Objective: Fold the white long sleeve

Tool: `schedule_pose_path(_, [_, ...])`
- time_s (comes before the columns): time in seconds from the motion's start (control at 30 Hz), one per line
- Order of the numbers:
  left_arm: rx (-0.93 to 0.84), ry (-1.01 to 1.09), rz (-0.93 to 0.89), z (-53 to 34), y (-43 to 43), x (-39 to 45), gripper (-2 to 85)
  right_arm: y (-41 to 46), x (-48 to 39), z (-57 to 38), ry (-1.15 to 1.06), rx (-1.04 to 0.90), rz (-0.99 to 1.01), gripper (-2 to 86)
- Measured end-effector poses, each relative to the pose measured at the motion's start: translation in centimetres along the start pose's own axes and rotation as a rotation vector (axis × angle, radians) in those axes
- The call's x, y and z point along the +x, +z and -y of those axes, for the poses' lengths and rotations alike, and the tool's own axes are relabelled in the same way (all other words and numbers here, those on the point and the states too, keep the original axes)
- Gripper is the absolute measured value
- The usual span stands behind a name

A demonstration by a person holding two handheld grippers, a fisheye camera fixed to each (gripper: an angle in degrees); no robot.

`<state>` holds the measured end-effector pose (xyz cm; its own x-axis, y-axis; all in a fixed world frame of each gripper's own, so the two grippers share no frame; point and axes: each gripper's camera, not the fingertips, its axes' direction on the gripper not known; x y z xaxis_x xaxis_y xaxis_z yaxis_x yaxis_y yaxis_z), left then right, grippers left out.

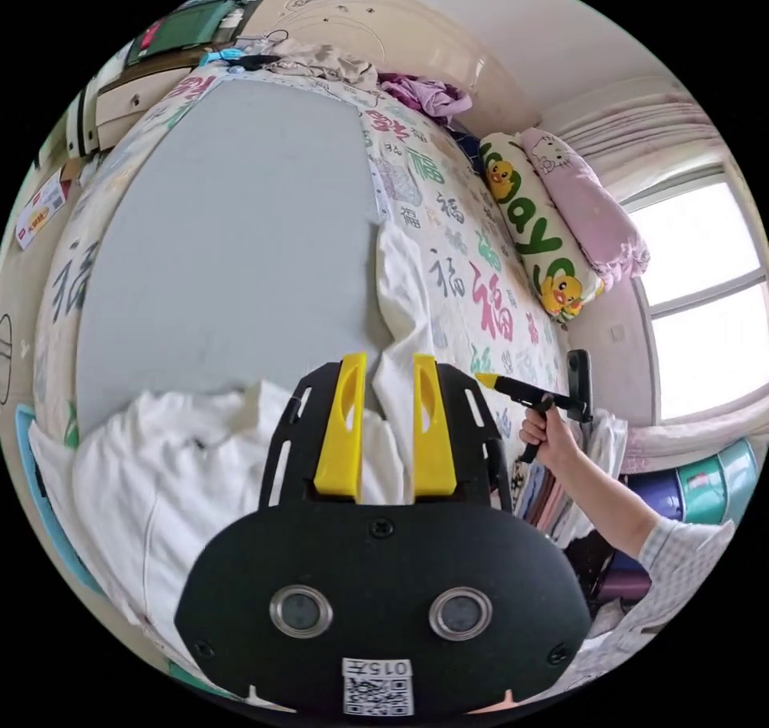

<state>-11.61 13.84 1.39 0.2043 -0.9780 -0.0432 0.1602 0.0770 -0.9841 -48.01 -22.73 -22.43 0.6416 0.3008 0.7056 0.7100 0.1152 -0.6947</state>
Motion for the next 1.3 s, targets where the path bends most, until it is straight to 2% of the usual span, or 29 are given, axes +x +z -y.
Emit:
schedule_pose_path(0.13, [0.003,-0.078,-0.004,6.7,5.7,0.6,9.3,2.9,2.8,5.8,0.015,0.047,0.005,9.4])
schedule_pose_path(0.3, [-0.033,-0.049,0.051,12.2,12.1,2.3,9.2,5.8,5.7,7.8,0.075,0.054,0.049,8.6])
schedule_pose_path(0.43, [-0.062,-0.017,0.081,14.1,14.8,3.0,6.8,7.0,6.2,6.4,0.052,0.095,0.094,6.1])
schedule_pose_path(0.53, [-0.116,0.061,0.084,15.1,16.4,4.5,1.7,7.1,5.9,4.3,0.056,0.069,0.120,1.8])
schedule_pose_path(0.63, [-0.064,0.183,0.048,15.5,15.8,7.7,0.2,1.1,4.8,-1.6,0.002,0.268,0.129,0.7])
schedule_pose_path(0.73, [-0.039,0.369,-0.138,15.7,15.8,13.5,-0.2,-7.9,4.3,-10.9,-0.001,0.489,0.026,0.4])
schedule_pose_path(0.8, [-0.109,0.548,-0.342,14.9,18.0,20.1,-0.3,-12.9,3.5,-17.4,0.001,0.610,-0.094,0.2])
schedule_pose_path(0.87, [-0.188,0.662,-0.449,13.3,20.7,25.3,-0.3,-17.9,2.3,-24.9,0.058,0.715,-0.313,0.2])
schedule_pose_path(0.97, [-0.267,0.837,-0.466,9.0,25.1,32.7,-0.2,-21.9,1.1,-31.5,0.131,0.719,-0.521,0.1])
schedule_pose_path(1.03, [-0.291,0.862,-0.488,6.1,27.9,35.5,-0.2,-23.3,0.4,-34.0,0.180,0.685,-0.645,0.1])
schedule_pose_path(1.17, [-0.306,0.807,-0.506,1.2,33.0,38.4,-0.3,-24.0,-0.2,-36.1,0.188,0.574,-0.843,-0.2])
schedule_pose_path(1.3, [-0.224,0.708,-0.430,-0.1,34.3,38.4,-0.4,-23.9,-0.4,-35.5,0.146,0.514,-0.961,-0.2])
